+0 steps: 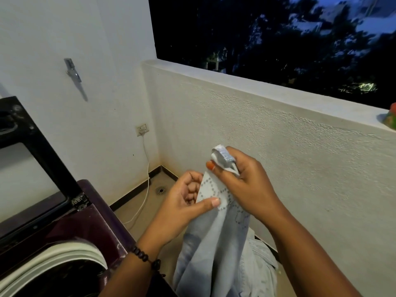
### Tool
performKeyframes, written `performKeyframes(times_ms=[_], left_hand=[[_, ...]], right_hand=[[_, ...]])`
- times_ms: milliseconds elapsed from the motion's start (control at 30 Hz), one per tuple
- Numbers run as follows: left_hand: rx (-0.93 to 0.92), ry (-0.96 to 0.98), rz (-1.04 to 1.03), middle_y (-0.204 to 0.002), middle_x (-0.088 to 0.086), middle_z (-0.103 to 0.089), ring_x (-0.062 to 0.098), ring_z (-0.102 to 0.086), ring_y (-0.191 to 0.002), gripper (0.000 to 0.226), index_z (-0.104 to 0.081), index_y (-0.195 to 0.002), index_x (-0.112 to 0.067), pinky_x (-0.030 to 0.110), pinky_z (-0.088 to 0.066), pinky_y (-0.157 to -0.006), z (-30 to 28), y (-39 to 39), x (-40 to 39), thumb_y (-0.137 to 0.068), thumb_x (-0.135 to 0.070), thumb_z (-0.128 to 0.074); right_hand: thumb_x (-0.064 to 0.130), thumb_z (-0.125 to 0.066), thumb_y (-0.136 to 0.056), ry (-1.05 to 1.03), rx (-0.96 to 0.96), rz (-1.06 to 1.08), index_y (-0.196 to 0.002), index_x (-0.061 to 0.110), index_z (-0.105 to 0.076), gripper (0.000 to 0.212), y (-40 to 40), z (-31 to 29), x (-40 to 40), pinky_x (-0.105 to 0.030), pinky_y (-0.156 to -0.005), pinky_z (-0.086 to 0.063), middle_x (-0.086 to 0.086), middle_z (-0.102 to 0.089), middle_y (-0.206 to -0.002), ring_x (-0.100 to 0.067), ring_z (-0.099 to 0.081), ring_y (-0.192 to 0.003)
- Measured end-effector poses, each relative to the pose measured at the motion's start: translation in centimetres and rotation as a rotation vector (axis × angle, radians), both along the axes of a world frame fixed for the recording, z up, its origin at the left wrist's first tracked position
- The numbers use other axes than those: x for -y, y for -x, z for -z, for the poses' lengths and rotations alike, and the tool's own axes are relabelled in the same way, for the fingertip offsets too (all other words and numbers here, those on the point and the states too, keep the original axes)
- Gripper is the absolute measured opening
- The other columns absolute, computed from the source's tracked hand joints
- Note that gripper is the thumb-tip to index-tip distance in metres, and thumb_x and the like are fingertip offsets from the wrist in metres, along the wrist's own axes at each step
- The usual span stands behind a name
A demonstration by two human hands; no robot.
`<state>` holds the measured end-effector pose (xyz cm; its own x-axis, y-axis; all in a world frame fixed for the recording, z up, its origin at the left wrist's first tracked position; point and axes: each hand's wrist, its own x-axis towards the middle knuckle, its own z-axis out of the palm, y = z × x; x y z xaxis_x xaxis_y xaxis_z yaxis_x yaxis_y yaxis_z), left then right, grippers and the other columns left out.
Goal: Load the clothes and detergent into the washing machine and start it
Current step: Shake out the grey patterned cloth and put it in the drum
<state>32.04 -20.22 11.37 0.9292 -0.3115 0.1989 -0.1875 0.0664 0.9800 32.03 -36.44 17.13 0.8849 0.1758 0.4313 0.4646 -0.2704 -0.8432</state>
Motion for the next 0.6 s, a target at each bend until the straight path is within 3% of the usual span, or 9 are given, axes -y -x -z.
performKeyframes(times_ms=[67, 133, 300, 400, 500, 600], left_hand=[[-0.024, -0.100, 0.048, -0.107, 0.005, -0.072, 0.023, -0.068, -0.099, 0.038, -0.066, -0.107, -0.017, 0.035, -0.058, -0.082, 1.4, 0.3, -0.1, -0.073, -0.030, -0.080], [-0.100, -0.177, 0.056, -0.105, -0.003, -0.074, 0.015, -0.069, -0.097, 0.033, -0.070, -0.102, -0.020, 0.029, -0.057, -0.081, 2.9, 0.5, -0.3, -0.073, -0.031, -0.079], [-0.168, -0.372, -0.033, -0.087, 0.005, -0.071, 0.022, -0.067, -0.081, 0.046, -0.072, -0.088, -0.025, 0.040, -0.056, -0.078, 7.0, 0.5, -2.7, -0.073, -0.068, -0.065], [-0.152, -0.231, -0.164, -0.079, 0.002, -0.069, 0.018, -0.063, -0.071, 0.027, -0.070, -0.087, -0.020, 0.026, -0.053, -0.063, 6.6, 0.0, -3.2, -0.085, -0.046, -0.062], [-0.049, -0.062, -0.214, -0.087, 0.002, -0.071, 0.014, -0.066, -0.078, 0.024, -0.071, -0.095, -0.011, 0.022, -0.053, -0.068, 3.3, -0.9, -2.6, -0.087, -0.030, -0.057], [0.098, -0.006, -0.168, -0.093, 0.002, -0.074, 0.013, -0.067, -0.087, 0.017, -0.074, -0.096, -0.017, 0.022, -0.053, -0.077, -0.8, -1.4, -1.5, -0.089, -0.031, -0.066]], right_hand=[[0.033, -0.062, -0.086, -0.066, 0.015, -0.005, -0.083, 0.022, -0.061, 0.011, 0.2, -1.2, 0.3, -0.014, -0.057, -0.044, 0.016, -0.060, -0.069, 0.003, -0.057, -0.064], [0.035, -0.059, -0.086, -0.146, 0.008, 0.004, -0.083, 0.025, -0.062, 0.011, 0.3, -2.3, 1.1, -0.014, -0.059, -0.048, 0.018, -0.062, -0.071, 0.002, -0.060, -0.066], [0.038, -0.057, -0.086, -0.394, 0.053, 0.131, -0.083, 0.021, -0.063, 0.018, 0.7, -5.3, 4.3, -0.019, -0.062, -0.050, 0.016, -0.062, -0.070, -0.005, -0.058, -0.068], [0.039, -0.051, -0.088, -0.473, 0.077, 0.148, -0.087, 0.022, -0.063, 0.021, 0.9, -5.7, 5.4, -0.022, -0.065, -0.051, 0.013, -0.062, -0.075, -0.005, -0.058, -0.071], [0.043, -0.048, -0.088, -0.458, -0.042, 0.128, -0.093, 0.025, -0.064, 0.024, 0.8, -4.0, 4.9, -0.026, -0.063, -0.054, 0.011, -0.066, -0.077, -0.008, -0.064, -0.070], [0.041, -0.065, -0.078, -0.348, -0.178, 0.080, -0.106, 0.032, -0.062, 0.030, 0.8, -1.4, 3.1, -0.027, -0.065, -0.059, 0.011, -0.070, -0.091, -0.006, -0.068, -0.075]])
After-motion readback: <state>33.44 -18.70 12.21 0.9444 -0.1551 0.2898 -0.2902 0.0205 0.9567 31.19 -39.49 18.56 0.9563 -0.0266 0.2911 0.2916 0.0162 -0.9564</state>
